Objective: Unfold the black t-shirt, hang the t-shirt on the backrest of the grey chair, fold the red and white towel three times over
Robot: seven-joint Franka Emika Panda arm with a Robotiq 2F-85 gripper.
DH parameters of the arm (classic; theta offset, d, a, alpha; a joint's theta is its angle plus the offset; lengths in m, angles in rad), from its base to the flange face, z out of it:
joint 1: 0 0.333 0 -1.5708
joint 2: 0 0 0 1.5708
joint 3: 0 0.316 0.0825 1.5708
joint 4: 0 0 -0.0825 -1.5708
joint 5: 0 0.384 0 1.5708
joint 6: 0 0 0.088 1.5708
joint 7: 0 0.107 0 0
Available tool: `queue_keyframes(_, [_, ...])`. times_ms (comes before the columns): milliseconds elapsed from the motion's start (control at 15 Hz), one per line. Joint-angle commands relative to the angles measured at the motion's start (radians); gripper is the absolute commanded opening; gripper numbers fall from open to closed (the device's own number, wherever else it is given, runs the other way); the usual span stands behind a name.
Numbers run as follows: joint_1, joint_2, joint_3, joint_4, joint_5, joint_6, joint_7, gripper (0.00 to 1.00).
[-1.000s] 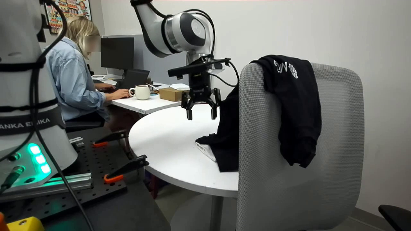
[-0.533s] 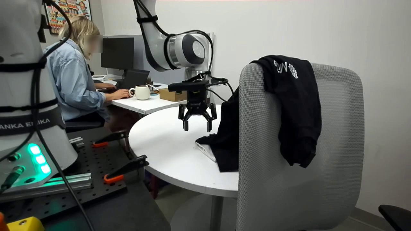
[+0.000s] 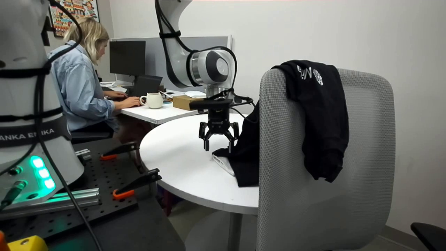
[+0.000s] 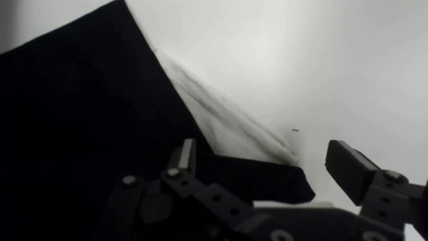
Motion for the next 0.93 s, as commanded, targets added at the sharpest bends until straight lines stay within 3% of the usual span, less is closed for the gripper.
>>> queue_keyframes(0, [0.025, 0.047, -0.025, 0.038, 0.011, 0.014, -0.018, 0.92])
queue_keyframes(200, [0.032, 0.051, -0.027, 0.029, 0.01, 0.013, -0.016, 0.93])
queue_keyframes(267, [0.035, 0.049, -0.028, 0.022, 0.01, 0.013, -0.015, 0.88])
queue_keyframes(333, [0.037, 0.049, -0.029, 0.019, 0.009, 0.014, -0.014, 0.68])
queue_keyframes(867, [0.054, 0.053, -0.038, 0.013, 0.007, 0.024, 0.001, 0.08])
